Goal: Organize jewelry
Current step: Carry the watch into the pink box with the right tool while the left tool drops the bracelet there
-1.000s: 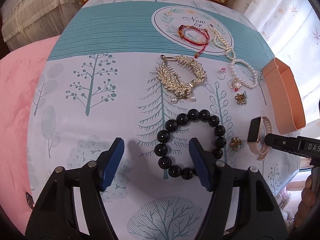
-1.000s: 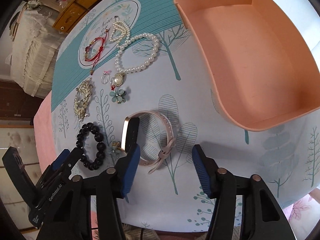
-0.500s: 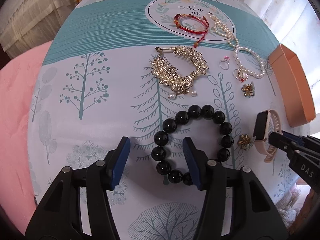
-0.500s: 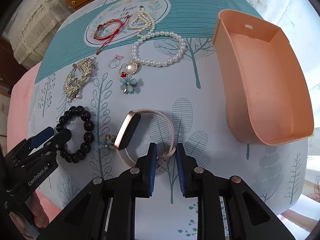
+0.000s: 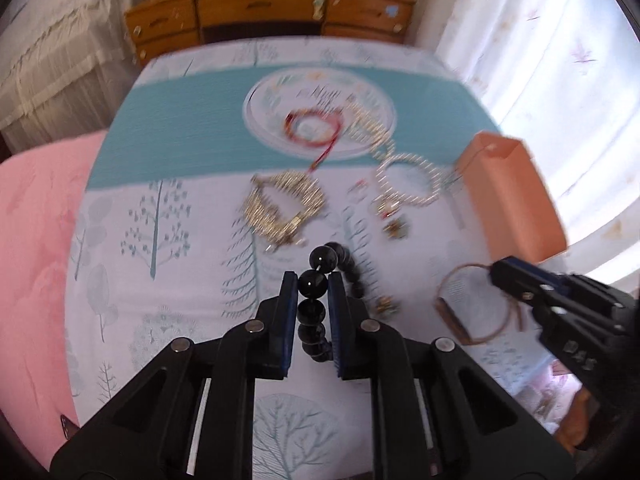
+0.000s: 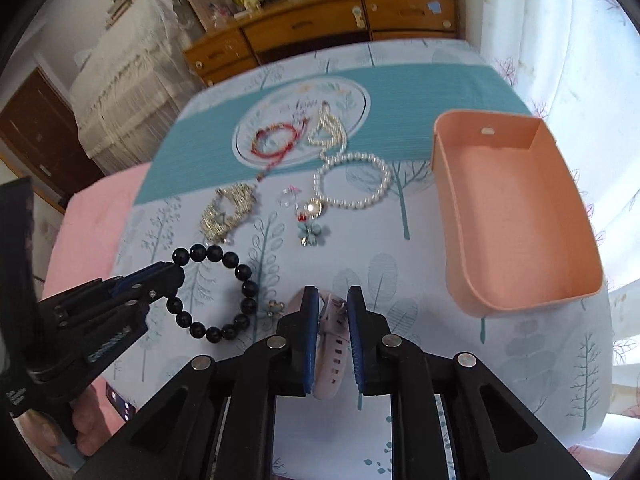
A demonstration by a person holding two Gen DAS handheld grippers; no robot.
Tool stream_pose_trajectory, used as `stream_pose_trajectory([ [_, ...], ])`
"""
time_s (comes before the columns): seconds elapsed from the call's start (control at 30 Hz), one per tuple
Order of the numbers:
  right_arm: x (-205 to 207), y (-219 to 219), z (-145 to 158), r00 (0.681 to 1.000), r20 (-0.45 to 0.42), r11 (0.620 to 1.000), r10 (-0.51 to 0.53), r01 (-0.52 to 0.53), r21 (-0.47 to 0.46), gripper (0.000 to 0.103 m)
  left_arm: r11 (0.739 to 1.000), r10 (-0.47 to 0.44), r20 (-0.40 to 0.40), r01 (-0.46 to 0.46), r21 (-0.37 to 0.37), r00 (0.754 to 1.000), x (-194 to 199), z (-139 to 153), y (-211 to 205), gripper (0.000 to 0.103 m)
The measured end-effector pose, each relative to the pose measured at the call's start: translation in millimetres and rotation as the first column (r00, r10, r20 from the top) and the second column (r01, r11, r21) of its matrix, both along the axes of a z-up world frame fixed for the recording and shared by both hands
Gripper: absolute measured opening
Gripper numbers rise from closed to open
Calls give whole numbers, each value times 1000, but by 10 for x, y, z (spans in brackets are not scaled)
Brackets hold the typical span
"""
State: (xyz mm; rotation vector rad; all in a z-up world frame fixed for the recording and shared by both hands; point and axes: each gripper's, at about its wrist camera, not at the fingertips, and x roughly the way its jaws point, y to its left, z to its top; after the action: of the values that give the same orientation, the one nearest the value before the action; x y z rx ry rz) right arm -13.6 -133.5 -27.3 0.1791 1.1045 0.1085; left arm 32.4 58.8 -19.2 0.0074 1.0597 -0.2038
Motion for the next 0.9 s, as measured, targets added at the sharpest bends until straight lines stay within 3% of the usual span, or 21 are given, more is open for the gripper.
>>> stream_pose_trajectory([
  [0.13,-64,-184,204,996,75,999,-39,38,9,12,998,-60,84,62,-18,995,-69,424,-259,12],
  [0.3,-129,-619,447,984,138,993,-115,109,51,12,984,-164,175,174,-44,971,-9,907,-705,12],
  [0.47,-112,-1161,673,954,200,975,-221,212,70,12,962,-255,223,270,-38,941,133,1153,-1254,12],
  [0.63,-19,-1624,628,937,186,955,-295,283,91,12,942,-328,232,335,9,916,377,1072,-1889,12],
  [0.73,48,-1821,420,935,133,944,-328,318,88,12,932,-359,197,360,32,912,616,794,-2237,12],
  [0.9,111,-1919,-7,948,41,948,-315,313,57,12,915,-400,133,402,11,907,842,380,-2586,12],
])
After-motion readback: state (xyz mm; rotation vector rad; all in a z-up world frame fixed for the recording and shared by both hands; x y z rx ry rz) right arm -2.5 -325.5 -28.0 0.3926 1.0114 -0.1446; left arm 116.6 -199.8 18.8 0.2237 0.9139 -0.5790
